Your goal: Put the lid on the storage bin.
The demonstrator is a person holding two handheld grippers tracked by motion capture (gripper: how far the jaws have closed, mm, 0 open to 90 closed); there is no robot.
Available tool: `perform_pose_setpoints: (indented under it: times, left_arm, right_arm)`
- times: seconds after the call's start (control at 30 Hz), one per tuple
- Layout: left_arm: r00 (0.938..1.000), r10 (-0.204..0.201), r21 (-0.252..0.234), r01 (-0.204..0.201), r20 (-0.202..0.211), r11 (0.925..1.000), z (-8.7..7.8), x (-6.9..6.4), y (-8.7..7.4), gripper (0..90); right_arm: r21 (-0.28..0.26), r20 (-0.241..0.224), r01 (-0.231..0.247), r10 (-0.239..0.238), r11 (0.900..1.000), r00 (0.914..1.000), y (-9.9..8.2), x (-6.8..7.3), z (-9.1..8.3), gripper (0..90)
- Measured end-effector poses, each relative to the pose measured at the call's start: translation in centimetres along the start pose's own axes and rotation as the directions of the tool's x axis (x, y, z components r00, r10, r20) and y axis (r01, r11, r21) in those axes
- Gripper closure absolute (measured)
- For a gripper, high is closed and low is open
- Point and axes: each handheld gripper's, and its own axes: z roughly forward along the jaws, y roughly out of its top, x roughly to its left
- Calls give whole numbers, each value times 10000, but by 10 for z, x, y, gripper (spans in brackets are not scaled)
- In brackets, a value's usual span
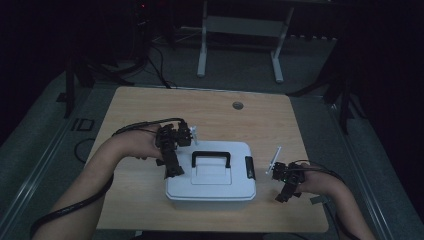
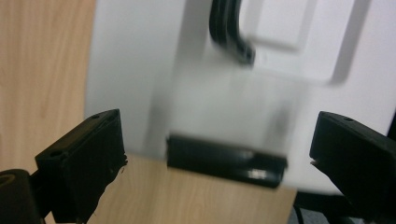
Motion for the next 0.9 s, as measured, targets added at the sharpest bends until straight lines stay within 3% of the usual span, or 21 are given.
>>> perform_pose_setpoints:
  times: [0.47, 0.63, 0.9]
  left_arm:
    - [9960, -894, -490, 892, -9, 9948, -2, 3, -59, 26]
    - [9928, -1188, -311, 1183, -164, 9925, 3, 2, -82, 22]
    - [9851, -1720, -281, 1721, 42, 9847, 16, 2, -111, 22]
  right_arm:
    - [-224, 144, -86, 90, 9997, 9999, -4, -1, -4, 207]
    - [-239, 104, -127, 129, 9996, 9999, -6, -1, -3, 207]
    - [-224, 41, -171, 172, 9996, 9998, -8, -1, -2, 207]
